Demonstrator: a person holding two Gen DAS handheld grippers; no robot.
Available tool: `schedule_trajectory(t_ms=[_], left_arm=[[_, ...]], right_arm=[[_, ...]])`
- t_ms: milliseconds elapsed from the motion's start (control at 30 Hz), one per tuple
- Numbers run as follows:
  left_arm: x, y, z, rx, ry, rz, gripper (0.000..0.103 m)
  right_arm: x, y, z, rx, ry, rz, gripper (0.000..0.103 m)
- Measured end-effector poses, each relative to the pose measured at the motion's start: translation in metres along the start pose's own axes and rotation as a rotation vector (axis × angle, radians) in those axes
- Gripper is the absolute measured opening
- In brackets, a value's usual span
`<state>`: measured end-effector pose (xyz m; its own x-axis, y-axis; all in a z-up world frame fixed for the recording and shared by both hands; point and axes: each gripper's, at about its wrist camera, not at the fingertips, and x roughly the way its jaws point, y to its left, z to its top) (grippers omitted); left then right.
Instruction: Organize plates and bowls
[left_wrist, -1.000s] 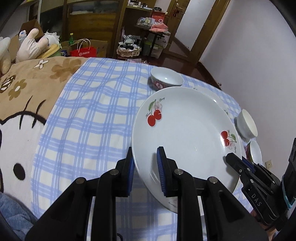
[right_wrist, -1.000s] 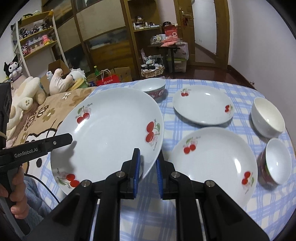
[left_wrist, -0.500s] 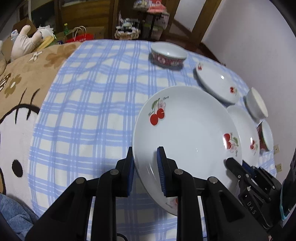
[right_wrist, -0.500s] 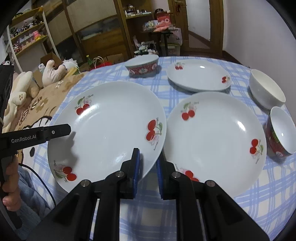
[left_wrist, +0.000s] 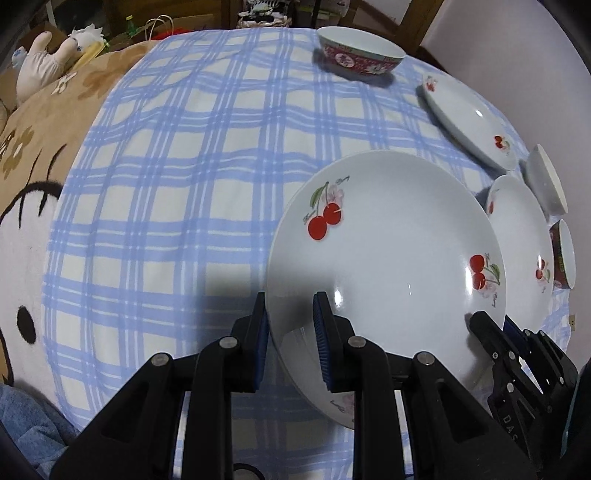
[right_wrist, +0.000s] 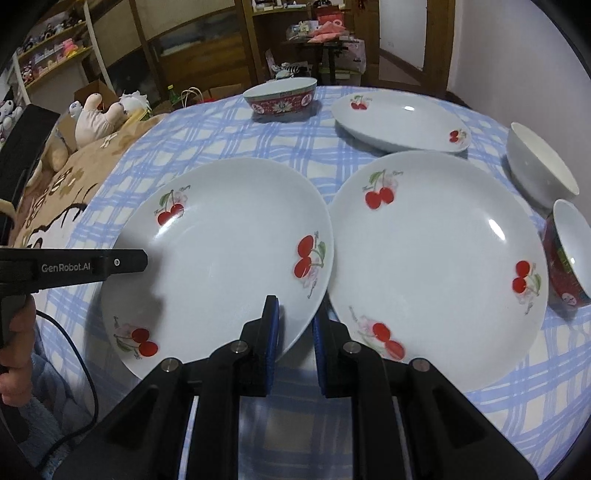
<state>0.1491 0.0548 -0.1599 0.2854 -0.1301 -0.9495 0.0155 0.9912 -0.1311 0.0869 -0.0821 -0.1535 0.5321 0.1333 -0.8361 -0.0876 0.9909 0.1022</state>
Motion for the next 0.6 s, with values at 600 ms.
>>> schedule_trajectory(t_ms=[600], left_arm=[[-0.0063,0.0007,-0.0038,0.013,0.01,0.047,0.023]], right_arm=[[0.0024,0.0031,-0.0039,0.005,0.022,0.027,0.018]])
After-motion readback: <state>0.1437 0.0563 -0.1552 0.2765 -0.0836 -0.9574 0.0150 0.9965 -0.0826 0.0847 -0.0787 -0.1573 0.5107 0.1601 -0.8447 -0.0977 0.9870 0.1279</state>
